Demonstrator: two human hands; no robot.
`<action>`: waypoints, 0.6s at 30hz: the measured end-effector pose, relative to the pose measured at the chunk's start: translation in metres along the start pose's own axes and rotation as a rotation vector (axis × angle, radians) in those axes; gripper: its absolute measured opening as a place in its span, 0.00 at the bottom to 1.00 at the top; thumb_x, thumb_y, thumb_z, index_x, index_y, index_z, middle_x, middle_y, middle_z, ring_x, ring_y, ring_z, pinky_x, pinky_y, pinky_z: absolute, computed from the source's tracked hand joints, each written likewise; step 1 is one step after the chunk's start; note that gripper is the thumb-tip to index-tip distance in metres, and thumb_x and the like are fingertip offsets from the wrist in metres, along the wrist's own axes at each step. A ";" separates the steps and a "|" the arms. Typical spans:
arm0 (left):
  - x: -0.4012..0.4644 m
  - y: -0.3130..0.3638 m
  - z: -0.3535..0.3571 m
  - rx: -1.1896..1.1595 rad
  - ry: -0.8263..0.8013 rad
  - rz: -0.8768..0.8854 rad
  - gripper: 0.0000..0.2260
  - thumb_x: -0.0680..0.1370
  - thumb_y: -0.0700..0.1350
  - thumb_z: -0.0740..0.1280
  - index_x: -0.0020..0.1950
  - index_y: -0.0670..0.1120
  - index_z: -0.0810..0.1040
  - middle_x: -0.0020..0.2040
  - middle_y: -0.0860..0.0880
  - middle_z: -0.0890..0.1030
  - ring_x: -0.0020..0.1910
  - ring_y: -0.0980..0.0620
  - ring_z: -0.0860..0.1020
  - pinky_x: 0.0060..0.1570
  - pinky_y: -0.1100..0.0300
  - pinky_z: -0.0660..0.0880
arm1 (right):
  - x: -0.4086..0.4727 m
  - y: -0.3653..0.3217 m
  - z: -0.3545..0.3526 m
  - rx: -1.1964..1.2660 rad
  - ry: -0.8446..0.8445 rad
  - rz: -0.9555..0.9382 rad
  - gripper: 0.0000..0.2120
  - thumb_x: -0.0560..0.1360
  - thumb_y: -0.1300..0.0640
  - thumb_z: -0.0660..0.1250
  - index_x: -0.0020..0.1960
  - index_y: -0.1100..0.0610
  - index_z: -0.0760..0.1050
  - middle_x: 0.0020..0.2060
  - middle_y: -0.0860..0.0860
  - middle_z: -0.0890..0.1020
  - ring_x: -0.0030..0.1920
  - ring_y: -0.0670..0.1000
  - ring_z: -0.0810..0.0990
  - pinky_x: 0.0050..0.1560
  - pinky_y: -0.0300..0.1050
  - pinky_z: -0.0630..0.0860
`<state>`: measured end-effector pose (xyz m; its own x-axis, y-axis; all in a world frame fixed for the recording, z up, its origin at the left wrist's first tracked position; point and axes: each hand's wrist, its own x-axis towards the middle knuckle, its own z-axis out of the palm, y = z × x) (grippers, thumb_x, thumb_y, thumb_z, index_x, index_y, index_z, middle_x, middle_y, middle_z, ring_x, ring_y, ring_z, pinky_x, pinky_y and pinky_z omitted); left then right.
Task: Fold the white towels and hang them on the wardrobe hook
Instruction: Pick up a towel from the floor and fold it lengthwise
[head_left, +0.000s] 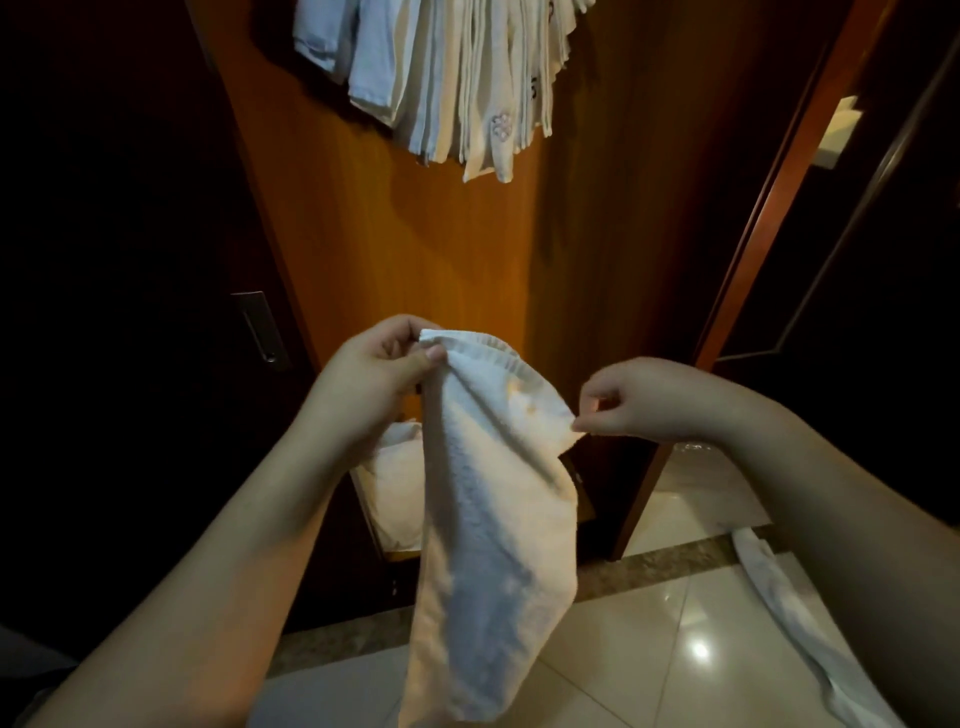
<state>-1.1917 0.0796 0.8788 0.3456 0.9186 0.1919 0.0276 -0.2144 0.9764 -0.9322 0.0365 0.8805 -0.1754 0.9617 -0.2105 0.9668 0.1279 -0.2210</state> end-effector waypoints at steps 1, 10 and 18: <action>-0.001 0.001 -0.002 -0.007 -0.013 -0.006 0.06 0.81 0.35 0.63 0.49 0.42 0.78 0.42 0.47 0.79 0.43 0.51 0.76 0.44 0.58 0.73 | 0.000 0.003 0.004 0.050 0.028 -0.049 0.06 0.78 0.45 0.67 0.45 0.45 0.77 0.47 0.44 0.77 0.47 0.45 0.77 0.50 0.45 0.78; -0.009 0.005 -0.015 0.052 -0.145 -0.009 0.06 0.80 0.36 0.64 0.48 0.44 0.79 0.38 0.54 0.82 0.39 0.56 0.80 0.37 0.63 0.77 | 0.029 -0.030 0.037 0.526 0.141 -0.237 0.27 0.75 0.49 0.73 0.71 0.44 0.68 0.65 0.37 0.70 0.66 0.39 0.69 0.60 0.37 0.69; -0.012 0.008 -0.043 0.049 -0.049 0.028 0.07 0.80 0.36 0.63 0.48 0.45 0.79 0.38 0.55 0.82 0.39 0.58 0.79 0.40 0.66 0.75 | 0.043 -0.033 0.069 0.515 0.142 -0.187 0.20 0.78 0.49 0.69 0.69 0.47 0.70 0.59 0.40 0.76 0.54 0.38 0.77 0.56 0.41 0.77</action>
<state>-1.2361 0.0812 0.8884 0.3921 0.8950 0.2127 0.0625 -0.2566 0.9645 -0.9845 0.0573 0.8132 -0.2738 0.9618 -0.0010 0.7000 0.1986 -0.6860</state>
